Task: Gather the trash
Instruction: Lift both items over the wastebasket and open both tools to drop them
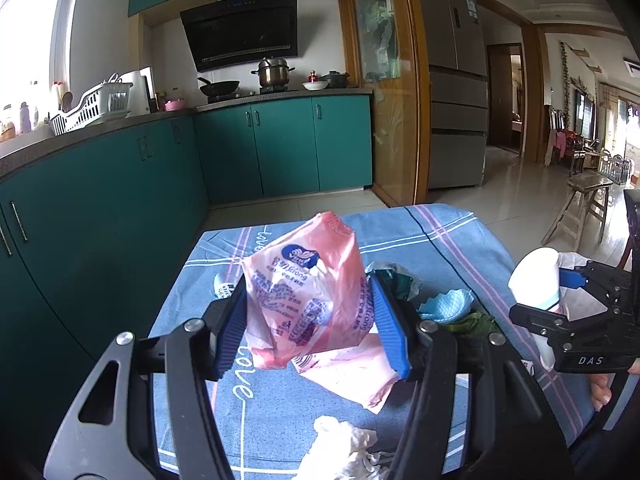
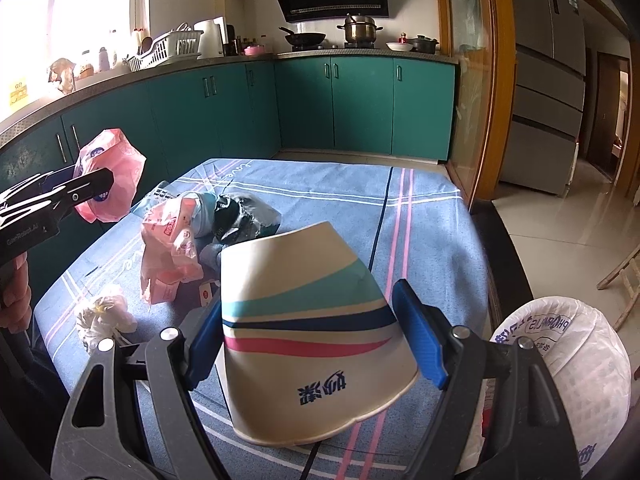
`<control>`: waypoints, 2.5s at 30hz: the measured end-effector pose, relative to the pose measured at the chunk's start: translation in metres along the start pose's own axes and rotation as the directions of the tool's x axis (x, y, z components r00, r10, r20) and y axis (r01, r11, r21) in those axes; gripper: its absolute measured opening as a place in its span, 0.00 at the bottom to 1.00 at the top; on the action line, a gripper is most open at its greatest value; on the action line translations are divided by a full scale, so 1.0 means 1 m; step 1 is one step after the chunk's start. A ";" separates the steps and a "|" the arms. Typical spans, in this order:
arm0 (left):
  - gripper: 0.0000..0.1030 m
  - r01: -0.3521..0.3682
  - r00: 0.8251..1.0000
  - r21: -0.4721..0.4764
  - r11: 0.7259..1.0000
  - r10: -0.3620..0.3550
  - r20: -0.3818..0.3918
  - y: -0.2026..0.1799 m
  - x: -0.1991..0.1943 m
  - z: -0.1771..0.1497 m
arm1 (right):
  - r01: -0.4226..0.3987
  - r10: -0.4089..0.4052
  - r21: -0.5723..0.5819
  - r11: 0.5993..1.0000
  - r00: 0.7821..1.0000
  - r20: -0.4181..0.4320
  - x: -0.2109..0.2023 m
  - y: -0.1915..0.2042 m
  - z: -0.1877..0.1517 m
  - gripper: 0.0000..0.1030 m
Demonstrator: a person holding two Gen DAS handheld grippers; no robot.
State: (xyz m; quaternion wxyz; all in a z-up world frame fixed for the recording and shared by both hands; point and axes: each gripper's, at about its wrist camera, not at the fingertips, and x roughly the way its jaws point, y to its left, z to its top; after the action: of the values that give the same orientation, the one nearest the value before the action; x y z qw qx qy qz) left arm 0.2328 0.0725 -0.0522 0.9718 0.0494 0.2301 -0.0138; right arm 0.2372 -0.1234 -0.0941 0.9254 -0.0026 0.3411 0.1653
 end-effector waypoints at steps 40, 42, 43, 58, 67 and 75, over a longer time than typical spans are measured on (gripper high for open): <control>0.58 0.043 0.999 0.033 0.999 -0.043 -0.007 -0.017 0.001 -0.002 | 0.227 -0.275 0.283 0.932 0.951 0.144 -0.068 -0.102 -0.018 0.76; 0.58 0.052 0.999 0.037 0.998 -0.051 -0.009 -0.022 0.002 -0.002 | 0.303 -0.360 0.343 0.889 0.926 0.117 -0.078 -0.123 -0.028 0.76; 0.58 0.057 0.998 0.040 0.998 -0.057 -0.011 -0.024 0.002 -0.002 | 0.338 -0.400 0.372 0.864 0.911 0.103 -0.083 -0.133 -0.034 0.76; 0.58 0.264 0.964 0.137 0.955 -0.257 -0.064 -0.144 0.005 0.008 | 0.505 -0.476 0.458 0.731 0.859 -0.187 -0.072 -0.186 -0.086 0.77; 0.58 0.390 0.919 0.225 0.893 -0.360 -0.162 -0.229 0.016 -0.018 | 0.445 -0.481 0.590 0.674 0.870 -0.106 -0.104 -0.201 -0.088 0.77; 0.58 0.515 0.852 0.260 0.817 -0.453 -0.262 -0.304 0.029 -0.033 | 0.448 -0.539 0.713 0.539 0.834 -0.117 -0.125 -0.224 -0.099 0.78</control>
State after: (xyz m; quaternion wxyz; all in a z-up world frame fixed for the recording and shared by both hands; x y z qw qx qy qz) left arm 0.2291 -0.2264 -0.1214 0.8885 0.1474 0.3203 -0.2938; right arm 0.1543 -0.3851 -0.1151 0.8776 0.2706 0.3079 -0.2485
